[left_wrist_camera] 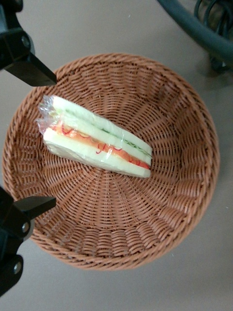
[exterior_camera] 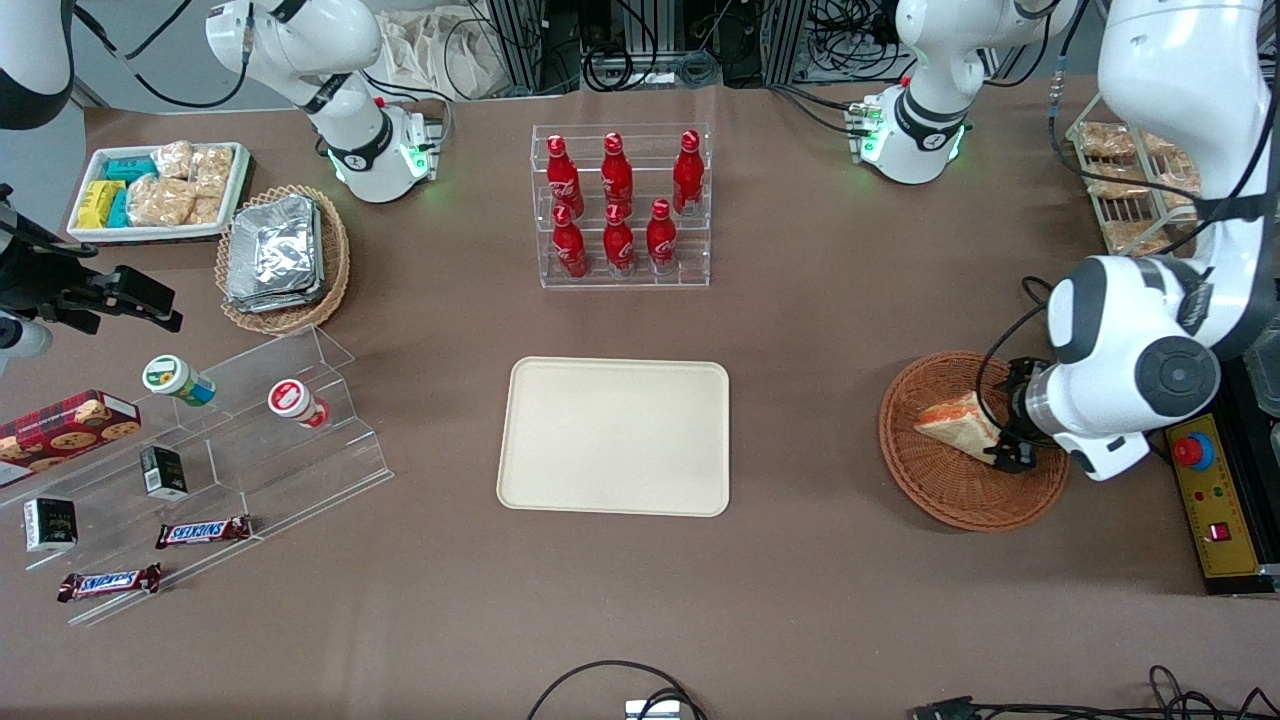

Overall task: Place sandwich from basket to tray
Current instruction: 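Lower the left gripper and close it on the sandwich's edge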

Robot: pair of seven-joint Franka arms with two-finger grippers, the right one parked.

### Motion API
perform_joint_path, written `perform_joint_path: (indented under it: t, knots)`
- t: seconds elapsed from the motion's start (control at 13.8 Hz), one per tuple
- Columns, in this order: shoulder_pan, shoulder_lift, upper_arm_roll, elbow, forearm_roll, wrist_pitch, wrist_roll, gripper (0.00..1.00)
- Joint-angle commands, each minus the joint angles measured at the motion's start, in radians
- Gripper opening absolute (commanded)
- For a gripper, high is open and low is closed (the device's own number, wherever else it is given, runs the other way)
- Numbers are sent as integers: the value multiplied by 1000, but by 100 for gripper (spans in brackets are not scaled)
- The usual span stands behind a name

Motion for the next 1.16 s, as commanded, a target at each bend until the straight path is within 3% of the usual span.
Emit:
perform_joint_path:
  t: [0.0, 0.65, 0.73, 0.95, 1.02, 1.09]
  knots:
    - [-5, -25, 0, -56, 25, 46, -37, 100]
    - [-14, -11, -8, -176, 92, 149, -31, 99]
    - [-14, -5, -10, -176, 95, 149, -31, 91]
    - [-14, 9, -10, -170, 95, 149, 18, 13]
    - [-14, 9, -10, -170, 95, 148, 32, 0]
    - [-14, 6, -10, -167, 95, 143, 34, 0]
